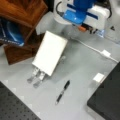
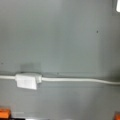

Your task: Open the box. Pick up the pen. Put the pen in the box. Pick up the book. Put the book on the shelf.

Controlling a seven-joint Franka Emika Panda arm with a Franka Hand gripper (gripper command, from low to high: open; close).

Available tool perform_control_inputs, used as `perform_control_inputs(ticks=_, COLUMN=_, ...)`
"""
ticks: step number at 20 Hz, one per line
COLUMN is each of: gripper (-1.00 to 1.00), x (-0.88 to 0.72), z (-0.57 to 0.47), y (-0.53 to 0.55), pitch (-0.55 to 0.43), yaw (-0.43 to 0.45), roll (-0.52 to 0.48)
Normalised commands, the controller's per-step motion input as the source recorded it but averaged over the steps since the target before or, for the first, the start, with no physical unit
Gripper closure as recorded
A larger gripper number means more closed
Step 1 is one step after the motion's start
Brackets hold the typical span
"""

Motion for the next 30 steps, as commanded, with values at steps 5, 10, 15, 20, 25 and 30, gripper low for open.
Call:
perform_control_inputs(ticks=5, gripper=-1.00, x=0.46, z=-0.10, y=0.27, pitch=0.008, yaw=-0.069, roll=0.139)
perform_control_inputs(ticks=10, gripper=-1.00, x=0.46, z=-0.04, y=0.35, pitch=0.038, yaw=-0.110, roll=0.192)
perform_control_inputs(ticks=15, gripper=-1.00, x=0.51, z=0.02, y=0.33, pitch=0.082, yaw=-0.130, roll=0.268)
perform_control_inputs(ticks=20, gripper=-1.00, x=0.45, z=-0.02, y=0.21, pitch=-0.027, yaw=-0.123, roll=0.448)
perform_control_inputs(ticks=25, gripper=-1.00, x=0.26, z=-0.11, y=0.07, pitch=-0.084, yaw=-0.015, roll=0.471)
perform_control_inputs(ticks=30, gripper=-1.00, x=0.08, z=-0.15, y=0.00, pitch=-0.078, yaw=0.045, roll=0.438)
